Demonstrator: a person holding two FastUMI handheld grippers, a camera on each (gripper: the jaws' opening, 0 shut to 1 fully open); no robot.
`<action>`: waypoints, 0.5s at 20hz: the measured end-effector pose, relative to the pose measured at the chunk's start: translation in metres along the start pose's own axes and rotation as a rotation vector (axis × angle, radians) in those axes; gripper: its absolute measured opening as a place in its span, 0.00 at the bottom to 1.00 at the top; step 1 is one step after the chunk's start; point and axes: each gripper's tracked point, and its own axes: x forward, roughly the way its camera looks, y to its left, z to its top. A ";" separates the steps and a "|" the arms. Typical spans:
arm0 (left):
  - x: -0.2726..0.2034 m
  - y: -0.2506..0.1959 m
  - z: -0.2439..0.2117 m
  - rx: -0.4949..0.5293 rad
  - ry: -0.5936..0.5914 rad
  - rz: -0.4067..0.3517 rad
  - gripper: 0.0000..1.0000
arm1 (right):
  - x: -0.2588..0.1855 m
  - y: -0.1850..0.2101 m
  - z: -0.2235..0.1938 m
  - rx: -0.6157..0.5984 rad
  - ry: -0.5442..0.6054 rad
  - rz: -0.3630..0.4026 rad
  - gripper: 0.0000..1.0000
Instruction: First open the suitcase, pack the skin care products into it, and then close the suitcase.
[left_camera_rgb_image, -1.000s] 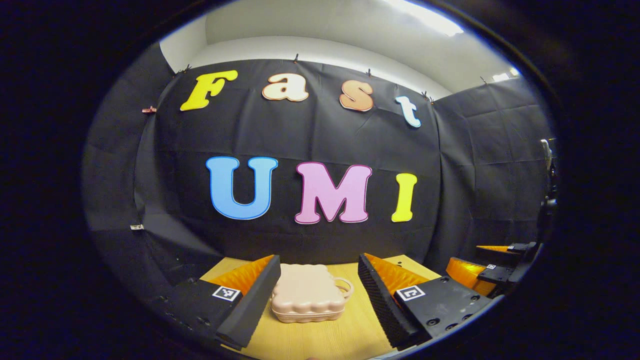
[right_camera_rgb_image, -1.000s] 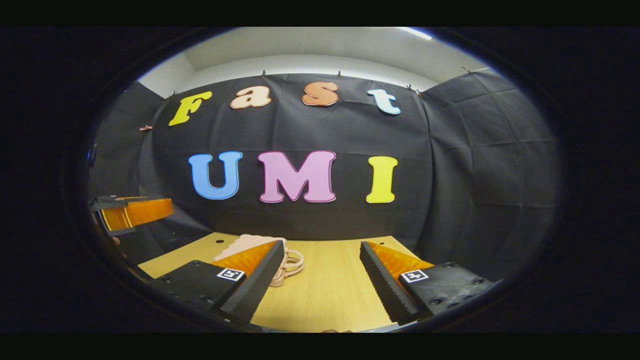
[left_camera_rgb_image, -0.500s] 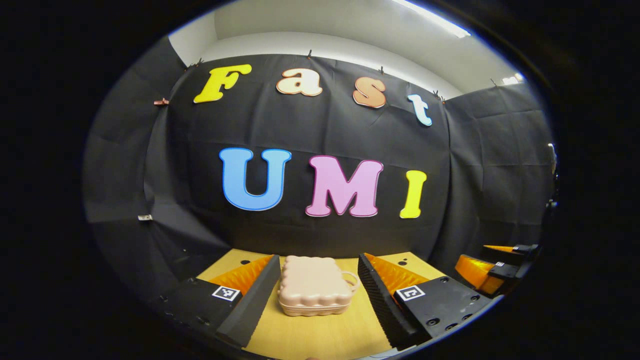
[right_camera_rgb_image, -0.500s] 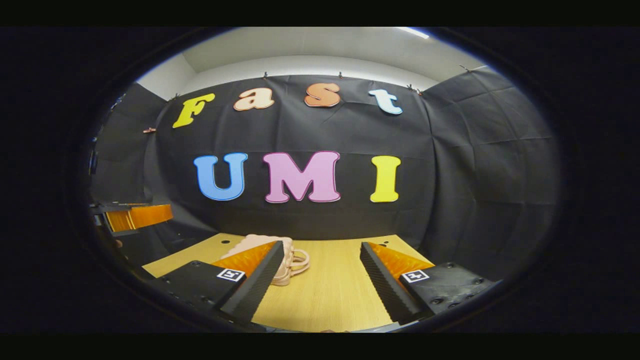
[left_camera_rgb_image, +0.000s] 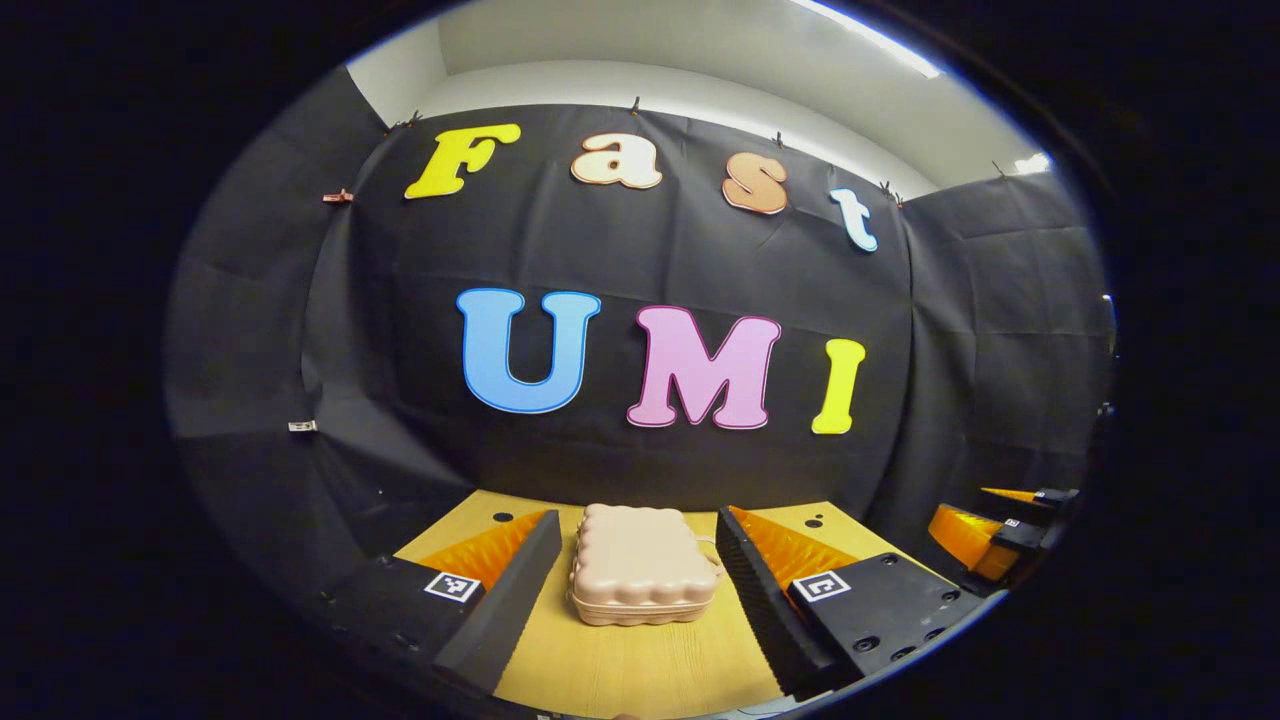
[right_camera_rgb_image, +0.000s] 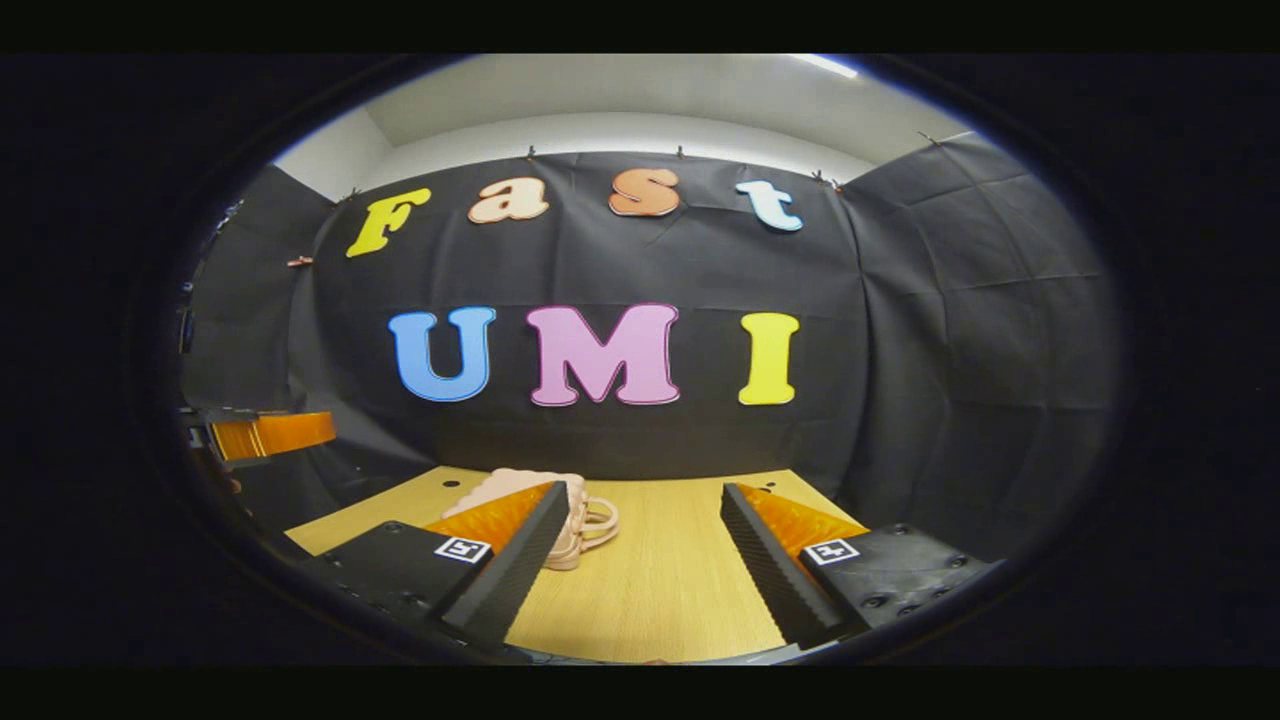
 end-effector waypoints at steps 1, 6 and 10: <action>-0.001 0.001 0.002 0.009 -0.002 0.001 0.98 | -0.001 0.002 0.000 -0.003 -0.002 0.004 0.97; -0.004 -0.002 0.005 0.021 -0.015 -0.012 0.97 | -0.003 0.014 -0.003 -0.007 0.008 0.038 0.97; -0.002 0.006 0.002 0.033 -0.007 0.004 0.97 | -0.004 0.021 0.000 -0.017 0.002 0.060 0.97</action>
